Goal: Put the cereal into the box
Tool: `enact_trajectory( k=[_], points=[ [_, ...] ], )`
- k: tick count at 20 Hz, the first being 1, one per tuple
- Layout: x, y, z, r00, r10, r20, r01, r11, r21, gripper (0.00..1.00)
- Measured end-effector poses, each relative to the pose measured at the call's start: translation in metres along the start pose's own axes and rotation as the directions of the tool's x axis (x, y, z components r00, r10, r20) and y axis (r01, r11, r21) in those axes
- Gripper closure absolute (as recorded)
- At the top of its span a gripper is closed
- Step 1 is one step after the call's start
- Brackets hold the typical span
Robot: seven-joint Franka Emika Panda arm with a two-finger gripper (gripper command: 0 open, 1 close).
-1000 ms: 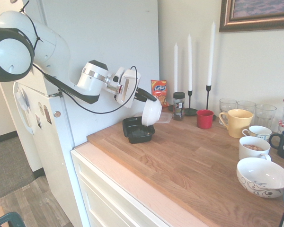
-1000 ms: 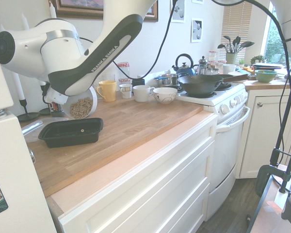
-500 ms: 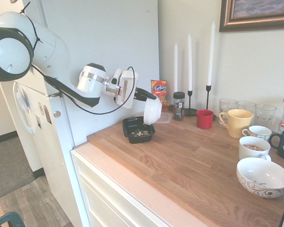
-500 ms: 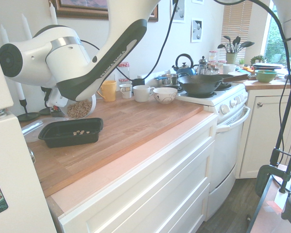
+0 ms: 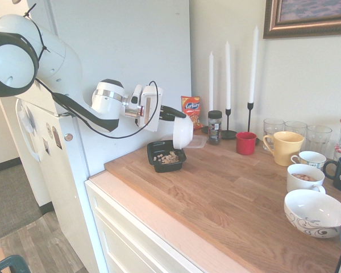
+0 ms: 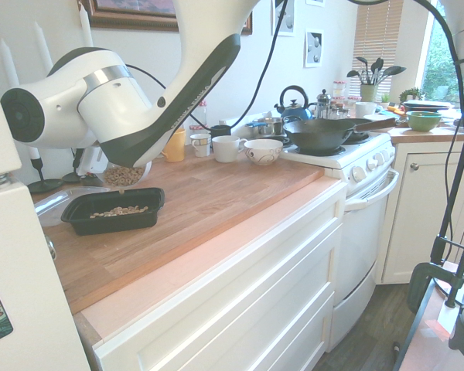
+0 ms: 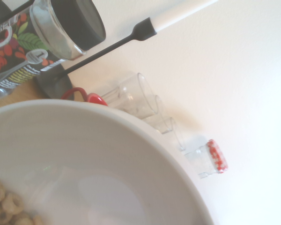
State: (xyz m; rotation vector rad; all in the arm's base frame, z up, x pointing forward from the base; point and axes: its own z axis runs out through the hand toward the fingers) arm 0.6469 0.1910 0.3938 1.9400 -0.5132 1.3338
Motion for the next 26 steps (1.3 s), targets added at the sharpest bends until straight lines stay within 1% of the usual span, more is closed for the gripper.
enact_trajectory(
  k=[11,21,26],
  points=[
    [-0.009,0.000,-0.005,1.000,-0.016,-0.023,0.016,1.000,0.005,1.00],
    [-0.007,0.001,-0.011,0.999,-0.019,-0.042,0.019,1.000,0.003,1.00],
    [-0.007,0.000,-0.016,0.997,-0.029,-0.065,0.029,1.000,-0.003,1.00]
  ],
)
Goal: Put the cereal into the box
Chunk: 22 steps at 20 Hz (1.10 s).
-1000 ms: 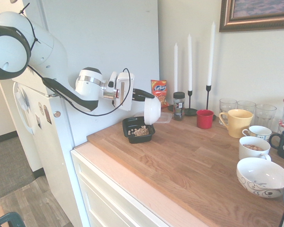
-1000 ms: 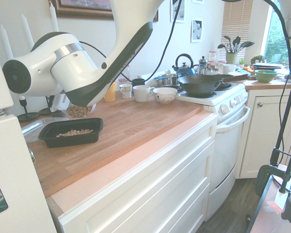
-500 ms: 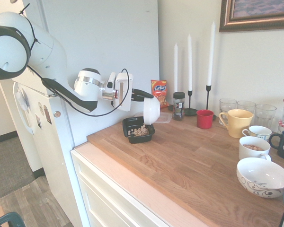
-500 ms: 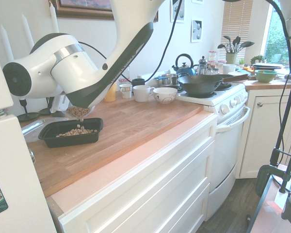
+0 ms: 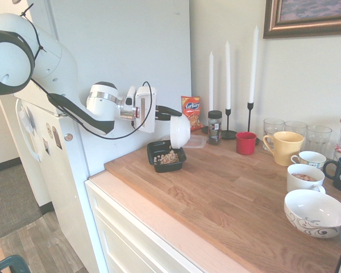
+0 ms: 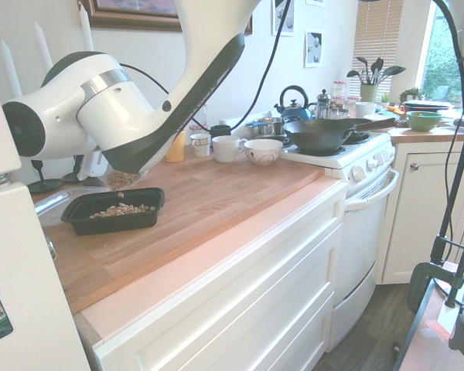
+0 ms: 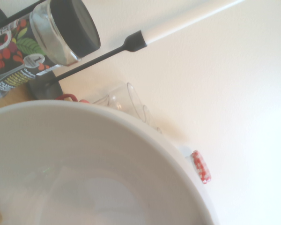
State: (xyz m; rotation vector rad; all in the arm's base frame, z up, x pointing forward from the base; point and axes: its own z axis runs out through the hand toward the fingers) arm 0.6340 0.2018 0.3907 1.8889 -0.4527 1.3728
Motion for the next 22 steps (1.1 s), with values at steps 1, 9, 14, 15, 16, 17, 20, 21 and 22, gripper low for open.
enact_trajectory(
  k=[1,9,14,15,16,17,20,21,22],
  points=[
    [0.000,0.000,0.000,1.000,-0.002,-0.005,0.002,1.000,-0.001,1.00],
    [-0.001,0.008,-0.004,0.999,-0.023,-0.043,0.023,1.000,-0.008,1.00],
    [-0.009,0.007,-0.009,0.997,-0.048,-0.066,0.047,0.999,-0.008,1.00],
    [-0.012,0.007,-0.008,0.996,-0.051,-0.068,0.050,0.999,-0.008,1.00],
    [-0.015,0.007,-0.008,0.996,-0.051,-0.074,0.051,0.999,-0.009,1.00],
    [-0.017,0.008,-0.008,0.995,-0.051,-0.087,0.050,0.999,-0.011,1.00],
    [-0.029,0.009,-0.008,0.992,-0.055,-0.114,0.054,0.998,-0.015,1.00],
    [-0.033,0.010,-0.008,0.991,-0.059,-0.118,0.058,0.998,-0.017,1.00],
    [-0.036,0.010,-0.008,0.991,-0.063,-0.119,0.061,0.998,-0.019,1.00]
  ],
)
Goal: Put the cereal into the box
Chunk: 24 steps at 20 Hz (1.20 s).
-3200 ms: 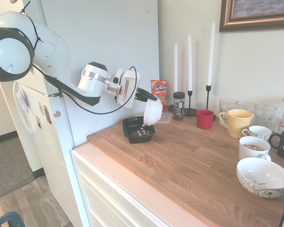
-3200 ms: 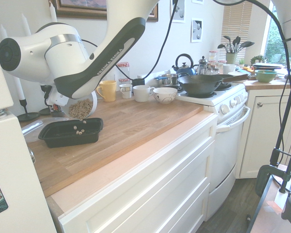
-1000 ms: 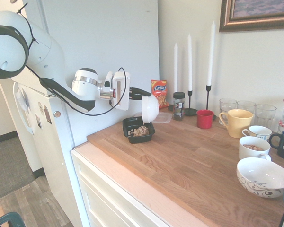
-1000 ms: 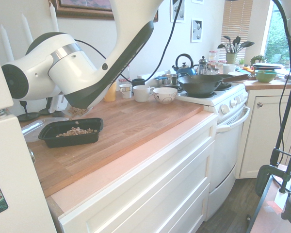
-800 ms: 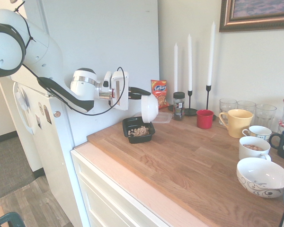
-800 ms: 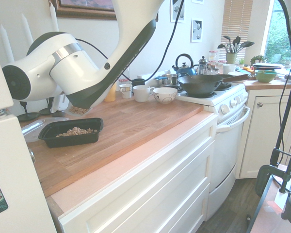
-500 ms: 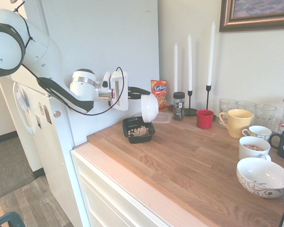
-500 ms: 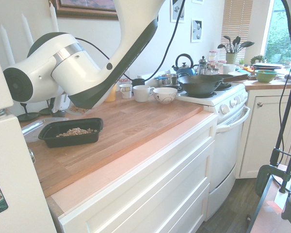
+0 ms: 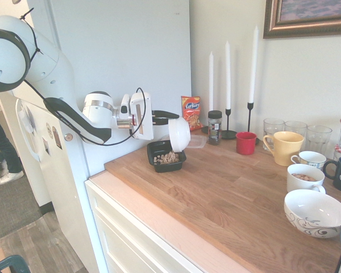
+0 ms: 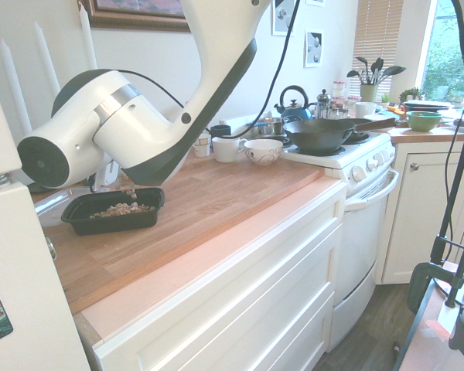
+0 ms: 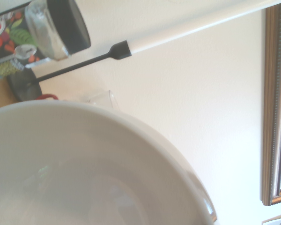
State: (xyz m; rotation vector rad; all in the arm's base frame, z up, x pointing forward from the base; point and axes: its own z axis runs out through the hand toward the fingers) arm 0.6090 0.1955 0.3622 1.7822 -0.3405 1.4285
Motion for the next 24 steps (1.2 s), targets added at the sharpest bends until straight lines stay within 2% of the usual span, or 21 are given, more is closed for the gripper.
enact_trajectory(
  k=[11,24],
  points=[
    [0.002,-0.001,-0.003,0.999,-0.006,-0.046,0.006,1.000,0.002,1.00],
    [-0.026,-0.007,-0.004,0.990,-0.062,-0.124,0.059,0.998,-0.028,1.00]
  ],
)
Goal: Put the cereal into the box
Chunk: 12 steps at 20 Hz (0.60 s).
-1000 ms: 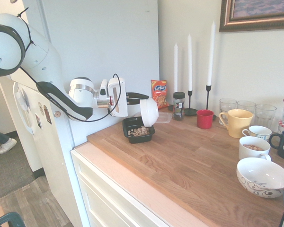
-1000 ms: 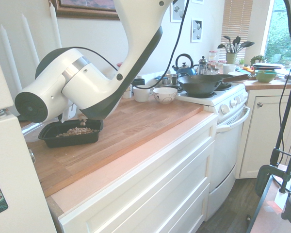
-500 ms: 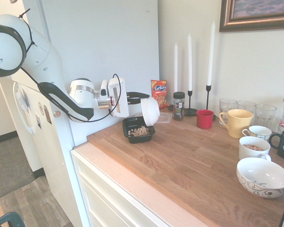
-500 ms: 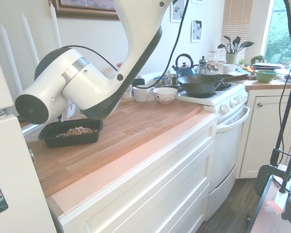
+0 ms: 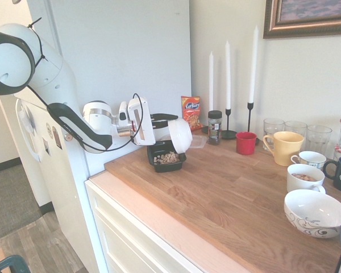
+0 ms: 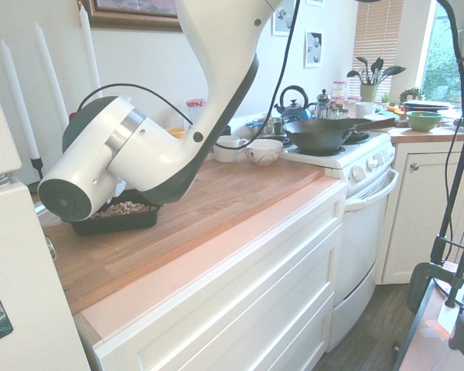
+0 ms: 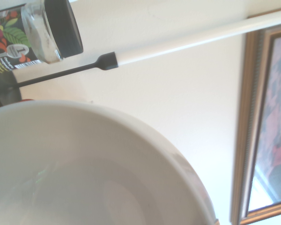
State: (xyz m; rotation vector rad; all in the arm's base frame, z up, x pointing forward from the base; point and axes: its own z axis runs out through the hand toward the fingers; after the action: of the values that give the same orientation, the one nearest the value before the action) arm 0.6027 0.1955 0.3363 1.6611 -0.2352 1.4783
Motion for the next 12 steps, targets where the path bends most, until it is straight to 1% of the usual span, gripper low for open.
enact_trajectory(
  k=[4,8,12],
  points=[
    [-0.0033,-0.0041,-0.0074,1.000,-0.004,-0.009,0.004,1.000,-0.009,1.00],
    [0.0017,-0.0001,-0.0052,0.999,-0.001,-0.038,-0.001,0.998,-0.055,1.00],
    [0.0021,0.0004,-0.0042,0.999,0.001,-0.042,-0.004,0.998,-0.066,1.00]
  ],
)
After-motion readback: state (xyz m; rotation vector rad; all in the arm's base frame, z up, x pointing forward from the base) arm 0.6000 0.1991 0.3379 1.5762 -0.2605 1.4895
